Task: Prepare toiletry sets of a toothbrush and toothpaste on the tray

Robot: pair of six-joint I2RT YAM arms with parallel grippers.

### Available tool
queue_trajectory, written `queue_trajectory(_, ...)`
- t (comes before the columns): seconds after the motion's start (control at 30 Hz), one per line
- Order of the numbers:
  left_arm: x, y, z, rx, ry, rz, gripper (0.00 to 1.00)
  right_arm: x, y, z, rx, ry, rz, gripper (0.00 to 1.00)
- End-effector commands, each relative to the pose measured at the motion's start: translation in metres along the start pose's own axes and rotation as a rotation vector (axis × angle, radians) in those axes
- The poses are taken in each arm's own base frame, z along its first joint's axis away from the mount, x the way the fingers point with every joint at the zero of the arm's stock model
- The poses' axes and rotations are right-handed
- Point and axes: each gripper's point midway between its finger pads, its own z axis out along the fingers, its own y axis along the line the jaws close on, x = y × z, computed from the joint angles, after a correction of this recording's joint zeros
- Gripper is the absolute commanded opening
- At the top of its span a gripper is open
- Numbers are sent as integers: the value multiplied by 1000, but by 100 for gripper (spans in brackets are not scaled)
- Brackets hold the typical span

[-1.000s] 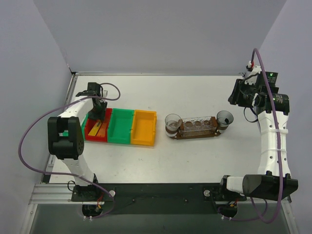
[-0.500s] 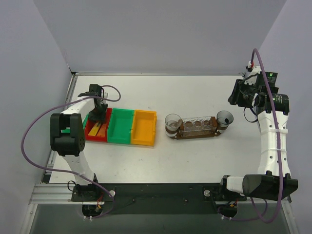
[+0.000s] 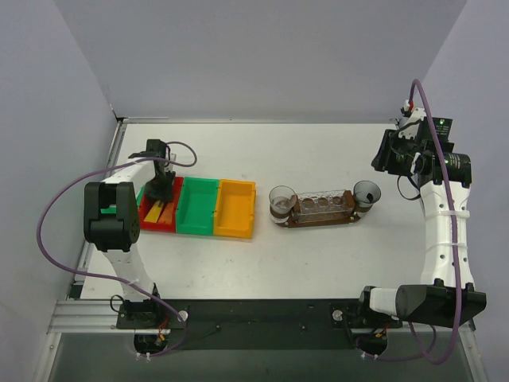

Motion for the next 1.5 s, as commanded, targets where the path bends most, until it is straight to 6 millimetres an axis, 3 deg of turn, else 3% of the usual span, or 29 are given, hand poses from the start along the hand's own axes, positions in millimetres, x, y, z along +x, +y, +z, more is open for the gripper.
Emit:
queue_trajectory(0.0,2,-7,2,32,17,-9,46,-1,3,1,-7,-12,-1,39)
queue_trajectory(0.23,-9,-6,-18,44,-27,-32,37,-2,3,0,0,-17,-7,39)
queue_trajectory(0.67,-24,-1,-56,46,-110,-73,33,-5,10,-1,-13,-30,-25,38)
queue_trajectory(1.03,-23,-6,-88,88,-174,-152,30,-19,22,-3,-40,-71,-46,37)
queue_trajectory(1.23,-22,-9,-116,126,-242,-210,29,-28,43,-4,-73,-96,-75,36)
queue_trajectory(1.37,-24,-19,-145,188,-315,-315,29,-28,77,-4,-135,-104,-123,35)
queue_trajectory(1.47,-27,-41,-168,270,-360,-392,29,-27,110,-4,-197,-107,-147,35)
